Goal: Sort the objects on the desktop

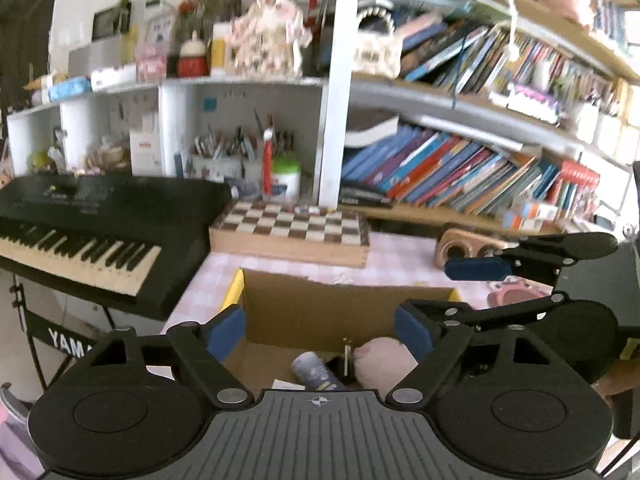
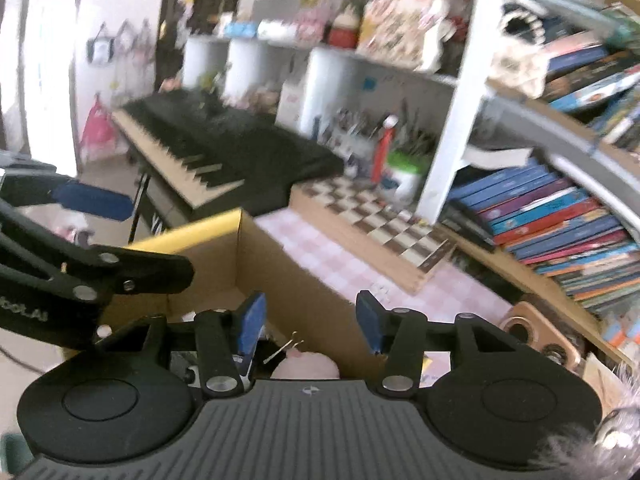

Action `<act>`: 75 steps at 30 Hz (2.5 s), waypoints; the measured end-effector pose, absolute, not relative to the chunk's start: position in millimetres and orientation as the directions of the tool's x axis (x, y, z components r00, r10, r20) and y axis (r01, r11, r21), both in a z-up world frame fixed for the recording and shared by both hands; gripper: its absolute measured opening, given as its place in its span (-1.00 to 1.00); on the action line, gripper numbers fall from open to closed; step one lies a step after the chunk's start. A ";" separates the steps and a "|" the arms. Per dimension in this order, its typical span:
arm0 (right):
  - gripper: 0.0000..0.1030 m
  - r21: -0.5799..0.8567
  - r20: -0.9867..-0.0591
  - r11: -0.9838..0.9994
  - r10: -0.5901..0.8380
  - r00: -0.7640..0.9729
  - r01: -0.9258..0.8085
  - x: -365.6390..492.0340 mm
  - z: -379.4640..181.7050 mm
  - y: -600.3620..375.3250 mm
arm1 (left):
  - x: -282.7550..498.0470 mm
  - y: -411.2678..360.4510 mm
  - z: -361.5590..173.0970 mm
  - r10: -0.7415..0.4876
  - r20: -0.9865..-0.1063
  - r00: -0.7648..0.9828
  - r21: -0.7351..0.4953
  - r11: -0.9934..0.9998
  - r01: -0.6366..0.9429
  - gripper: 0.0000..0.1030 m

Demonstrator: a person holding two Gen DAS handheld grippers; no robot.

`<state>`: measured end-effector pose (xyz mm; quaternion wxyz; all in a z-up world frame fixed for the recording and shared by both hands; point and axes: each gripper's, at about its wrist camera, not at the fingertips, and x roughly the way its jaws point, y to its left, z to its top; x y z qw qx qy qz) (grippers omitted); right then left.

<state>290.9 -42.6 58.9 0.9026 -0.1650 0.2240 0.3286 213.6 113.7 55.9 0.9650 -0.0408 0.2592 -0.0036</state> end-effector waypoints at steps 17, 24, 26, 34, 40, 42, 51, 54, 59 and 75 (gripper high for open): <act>0.38 -0.048 -0.374 0.934 0.311 0.874 -0.353 137.1 69.7 -136.9 | 86.8 88.0 64.1 0.058 -0.381 0.923 -0.078 0.992 -0.095 1.00; 0.44 -0.012 -0.424 0.980 0.175 0.889 -0.199 81.2 42.8 -166.3 | 57.1 70.7 37.1 0.033 -0.460 0.887 -0.061 0.996 -0.068 1.00; 0.44 -0.005 -0.441 0.986 0.150 0.885 -0.169 68.5 36.0 -171.4 | 51.1 65.6 30.7 0.026 -0.480 0.877 -0.053 0.997 -0.059 1.00; 0.58 0.012 -0.492 0.998 0.061 0.868 -0.064 33.1 11.0 -184.3 | 27.6 50.8 10.0 0.005 -0.532 0.847 -0.052 0.998 -0.039 1.00; 0.64 0.001 -0.530 0.999 0.037 0.847 -0.043 16.1 -0.2 -192.5 | 18.4 43.7 4.5 -0.037 -0.545 0.838 -0.070 0.998 -0.001 1.00; 0.68 0.002 -0.543 0.999 0.043 0.838 -0.050 13.0 -2.4 -194.3 | 15.0 41.1 3.6 -0.038 -0.547 0.836 -0.073 0.997 -0.003 1.00; 0.75 0.005 -0.556 0.998 0.056 0.829 -0.064 0.0 -5.3 -200.4 | 8.4 31.4 -3.1 0.006 -0.598 0.802 -0.050 0.998 -0.045 1.00; 0.76 0.008 -0.558 0.998 0.057 0.828 -0.063 -1.1 -4.7 -202.4 | 4.7 29.3 -3.8 0.000 -0.602 0.799 -0.057 0.997 -0.043 1.00; 0.76 0.010 -0.561 0.998 0.063 0.825 -0.069 -2.9 -5.3 -203.4 | 1.7 25.5 -4.1 0.005 -0.605 0.796 -0.052 0.998 -0.045 1.00; 0.84 0.010 -0.570 0.998 0.063 0.820 -0.069 -4.7 -6.5 -204.1 | 2.0 21.5 -7.5 -0.002 -0.626 0.780 -0.056 0.998 -0.043 1.00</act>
